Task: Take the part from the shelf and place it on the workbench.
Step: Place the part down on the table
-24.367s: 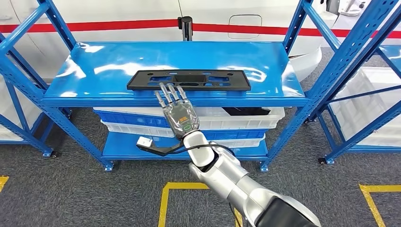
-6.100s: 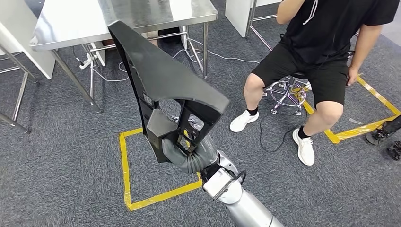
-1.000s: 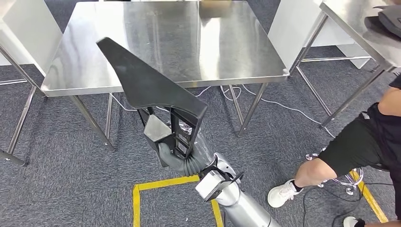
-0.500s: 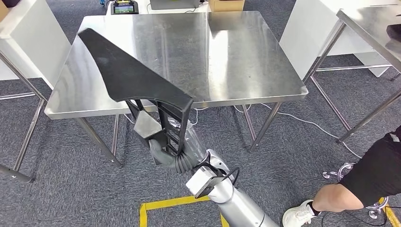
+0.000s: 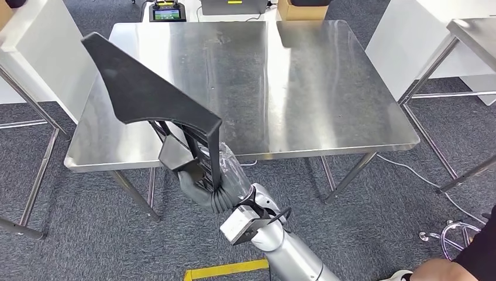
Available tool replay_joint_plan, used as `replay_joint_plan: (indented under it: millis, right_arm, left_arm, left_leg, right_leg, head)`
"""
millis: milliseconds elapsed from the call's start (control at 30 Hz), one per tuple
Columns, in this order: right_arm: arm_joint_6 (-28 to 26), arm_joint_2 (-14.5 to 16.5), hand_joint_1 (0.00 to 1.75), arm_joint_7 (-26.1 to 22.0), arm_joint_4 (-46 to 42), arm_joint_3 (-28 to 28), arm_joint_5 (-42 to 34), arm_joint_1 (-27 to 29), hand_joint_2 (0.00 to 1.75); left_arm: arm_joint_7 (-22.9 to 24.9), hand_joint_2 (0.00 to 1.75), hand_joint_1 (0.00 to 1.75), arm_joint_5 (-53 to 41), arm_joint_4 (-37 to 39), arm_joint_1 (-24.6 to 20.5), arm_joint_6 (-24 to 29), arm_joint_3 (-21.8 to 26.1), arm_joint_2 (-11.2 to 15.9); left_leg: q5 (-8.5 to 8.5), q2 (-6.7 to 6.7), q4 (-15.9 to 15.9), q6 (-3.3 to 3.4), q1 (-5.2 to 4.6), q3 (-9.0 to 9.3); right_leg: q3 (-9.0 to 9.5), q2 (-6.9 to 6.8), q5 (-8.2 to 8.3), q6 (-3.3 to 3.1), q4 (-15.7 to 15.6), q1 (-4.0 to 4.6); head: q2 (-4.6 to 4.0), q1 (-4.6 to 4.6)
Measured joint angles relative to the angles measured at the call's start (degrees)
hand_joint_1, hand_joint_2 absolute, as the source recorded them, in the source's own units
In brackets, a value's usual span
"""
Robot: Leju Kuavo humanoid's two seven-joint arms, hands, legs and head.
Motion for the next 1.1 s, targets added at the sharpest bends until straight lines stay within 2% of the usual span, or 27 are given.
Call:
replay_joint_plan:
  millis: [33,67,100,133,167,200,233,267,300,333,367,400,433,500,533,567,600,667,700,733,800,867,1000,1100]
  right_arm:
    - [-0.2,-0.2,1.75,0.0,0.0,-0.2,0.3,0.0,1.75]
    - [-0.4,-0.3,1.75,0.0,0.0,-0.3,0.6,0.0,1.75]
    - [-0.6,-0.5,1.75,0.0,0.0,-0.4,0.9,0.0,1.75]
    - [-0.7,-0.6,1.75,0.0,0.0,-0.6,1.1,0.0,1.75]
    - [-1.0,-0.8,1.75,0.0,0.1,-0.8,1.4,0.1,1.75]
    - [-1.3,-1.0,1.75,0.1,0.2,-1.0,1.8,0.1,1.75]
    - [-2.1,-1.1,1.75,0.4,0.3,-1.1,2.7,0.1,1.75]
    - [-3.6,-1.1,1.75,0.9,0.4,-1.2,4.1,-0.1,1.75]
    - [-5.6,-1.1,1.75,1.7,0.4,-1.3,6.4,-0.4,1.75]
    - [-8.0,-1.0,1.75,2.8,0.4,-1.3,9.1,-0.8,1.75]
    - [-10.6,-1.0,1.75,4.3,0.5,-1.3,12.5,-1.3,1.75]
    - [-13.2,-1.0,1.75,6.0,0.5,-1.4,16.6,-2.0,1.75]
    - [-15.6,-0.9,1.75,8.2,0.7,-1.3,21.3,-2.6,1.75]
    - [-19.6,-0.7,1.75,13.8,1.3,-1.1,32.6,-4.3,1.75]
    - [-20.8,-0.5,1.75,16.9,1.8,-0.9,38.1,-5.3,1.75]
    - [-21.3,-0.2,1.75,20.0,2.5,-0.7,43.3,-6.6,1.75]
    - [-21.3,0.1,1.75,22.6,3.4,-0.5,47.7,-8.0,1.75]
    - [-19.6,0.8,1.75,26.7,6.2,0.2,54.5,-11.3,1.75]
    - [-18.2,1.2,1.75,28.1,7.8,0.6,56.7,-13.0,1.75]
    - [-16.6,1.6,1.75,29.2,9.7,1.0,58.2,-14.9,1.75]
    - [-14.3,2.5,1.75,31.1,13.7,1.7,60.0,-18.5,1.75]
    - [-13.5,3.4,1.75,32.6,18.5,2.2,61.4,-22.3,1.75]
    - [-14.0,4.9,1.75,34.1,29.2,2.8,63.3,-28.9,1.75]
    - [-14.7,5.7,1.75,34.1,34.7,3.0,63.6,-31.4,1.75]
  left_arm:
    - [0.0,1.75,0.0,-0.1,0.0,0.0,0.0,0.0,0.0]
    - [-0.1,1.75,0.0,-0.2,0.0,0.0,0.0,0.0,0.0]
    - [-0.1,1.75,0.0,-0.3,0.0,0.0,0.0,0.0,0.0]
    - [-0.1,1.75,0.0,-0.3,0.0,0.1,-0.1,0.0,0.0]
    - [-0.1,1.75,0.0,-0.3,0.0,0.1,-0.1,0.0,0.0]
    - [-0.1,1.75,0.0,-0.3,0.0,0.1,-0.2,0.0,0.0]
    - [-0.1,1.75,0.0,-0.3,0.1,0.1,-0.2,0.0,0.0]
    - [-0.1,1.75,0.0,-0.3,0.1,0.0,-0.1,0.0,0.0]
    - [-0.2,1.75,0.0,-0.3,0.0,-0.2,0.0,0.0,0.0]
    - [-0.2,1.75,0.0,-0.2,0.0,-0.4,0.2,0.0,0.0]
    - [-0.3,1.75,0.0,0.0,0.0,-0.7,0.4,0.0,0.0]
    - [-0.3,1.75,0.0,0.1,0.0,-0.9,0.6,0.0,-0.1]
    - [-0.3,1.75,0.0,0.2,0.0,-1.0,0.8,0.0,-0.1]
    - [-0.1,1.75,0.0,0.3,0.0,-1.0,1.1,-0.1,-0.2]
    - [0.0,1.75,0.0,0.3,0.0,-1.0,1.2,-0.1,-0.2]
    - [0.1,1.75,0.0,0.3,0.0,-0.9,1.3,-0.1,-0.2]
    - [0.1,1.75,0.0,0.2,0.0,-0.9,1.2,-0.3,-0.2]
    - [0.3,1.75,0.0,-0.2,0.1,-1.0,0.8,-0.7,-0.1]
    - [0.3,1.75,0.0,-0.4,0.1,-1.0,0.5,-0.9,0.0]
    - [0.4,1.75,0.0,-0.5,0.2,-1.1,0.2,-1.1,0.0]
    - [0.4,1.75,0.0,-0.8,0.2,-1.4,-0.2,-1.5,0.1]
    - [0.4,1.75,0.0,-0.9,0.2,-1.6,-0.5,-2.0,0.1]
    - [0.4,1.75,0.0,-0.9,0.2,-1.9,-1.1,-2.6,0.1]
    - [0.4,1.75,0.0,-0.8,0.2,-2.0,-1.3,-2.8,0.1]
  left_leg:
    - [-0.62,-0.17,-0.5,-0.03,0.0,1.29]
    - [-1.34,-0.35,-0.9,-0.11,0.0,2.63]
    - [-2.16,-0.48,-1.2,-0.26,0.02,3.97]
    - [-3.04,-0.56,-1.4,-0.48,0.04,4.9]
    - [-4.05,-0.62,-1.4,-0.77,-0.03,6.08]
    - [-5.05,-0.62,-1.6,-1.15,-0.18,6.88]
    - [-5.81,-0.55,-1.8,-1.54,-0.34,7.86]
    - [-6.21,-0.47,-1.9,-1.88,-0.49,8.87]
    - [-6.16,-0.36,-1.9,-2.21,-0.48,9.26]
    - [-5.71,-0.28,-1.0,-2.37,-0.35,9.23]
    - [-5.11,-0.25,1.3,-2.45,-0.24,7.98]
    - [-4.97,-0.25,4.6,-2.51,-0.19,5.93]
    - [-5.65,-0.27,8.5,-2.51,-0.22,3.25]
    - [-9.41,-0.31,14.2,-2.63,-0.39,-2.2]
    - [-11.0,-0.31,15.0,-2.56,-0.45,-4.22]
    - [-11.08,-0.31,14.2,-2.36,-0.56,-5.57]
    - [-9.22,-0.31,12.0,-1.95,-0.76,-6.19]
    - [-1.65,-0.4,5.5,-0.45,-1.5,-6.23]
    - [1.12,-0.5,3.1,0.16,-1.84,-6.04]
    - [2.92,-0.6,1.7,0.64,-2.15,-5.8]
    - [3.47,-0.73,1.2,0.43,-2.38,-5.36]
    - [3.94,-0.85,1.0,0.12,-2.44,-5.17]
    - [3.82,-1.04,0.9,0.13,-2.45,-5.21]
    - [3.77,-1.05,0.9,0.15,-2.45,-5.21]
  right_leg:
    - [-1.65,-0.01,-0.9,-0.03,0.0,0.05]
    - [-2.51,-0.04,-0.83,0.21,-1.6,0.1]
    - [-2.81,-0.15,0.61,0.66,-4.4,0.11]
    - [-2.85,-0.45,3.78,1.27,-8.1,0.09]
    - [-2.89,-0.99,7.67,1.69,-11.6,0.2]
    - [-2.63,-1.4,10.83,1.5,-13.9,0.46]
    - [-2.38,-1.64,12.94,0.84,-15.2,0.67]
    - [-1.99,-1.66,13.4,-0.14,-15.4,0.79]
    - [-1.32,-1.39,12.98,-1.07,-15.2,0.76]
    - [-0.76,-1.15,12.73,-1.65,-15.4,0.53]
    - [-0.07,-0.99,12.42,-2.14,-15.6,0.41]
    - [0.64,-0.84,12.03,-2.7,-15.9,0.43]
    - [1.27,-0.69,11.58,-3.35,-16.0,0.53]
    - [2.37,-0.27,10.51,-4.45,-16.1,0.96]
    - [2.95,0.04,9.99,-4.73,-16.1,1.2]
    - [3.57,0.37,9.46,-4.83,-16.2,1.45]
    - [4.21,0.65,8.97,-4.87,-16.2,1.7]
    - [5.31,1.06,8.09,-4.86,-16.2,2.11]
    - [5.61,1.23,7.76,-4.73,-16.2,2.26]
    - [5.74,1.36,7.51,-4.55,-16.2,2.35]
    - [5.7,1.41,7.22,-4.2,-16.2,2.45]
    - [5.68,1.26,7.1,-4.14,-16.1,2.43]
    - [5.75,1.08,7.06,-4.14,-16.4,2.38]
    - [5.78,1.07,7.04,-4.15,-16.5,2.39]
  head:
    - [0.0,0.01]
    - [0.0,0.01]
    - [0.0,0.01]
    - [0.0,0.03]
    - [0.01,-0.01]
    - [0.01,0.0]
    - [0.01,-0.06]
    - [0.02,-0.11]
    - [0.02,-0.17]
    - [0.02,-0.27]
    - [0.02,-0.3]
    - [0.02,-0.37]
    - [0.02,-0.36]
    - [0.02,-0.38]
    - [0.02,-0.38]
    - [0.02,-0.38]
    - [0.02,-0.38]
    - [0.02,-0.33]
    - [0.02,-0.31]
    - [0.02,-0.31]
    - [0.02,-0.32]
    - [0.02,-0.33]
    - [0.02,-0.32]
    - [0.02,-0.32]
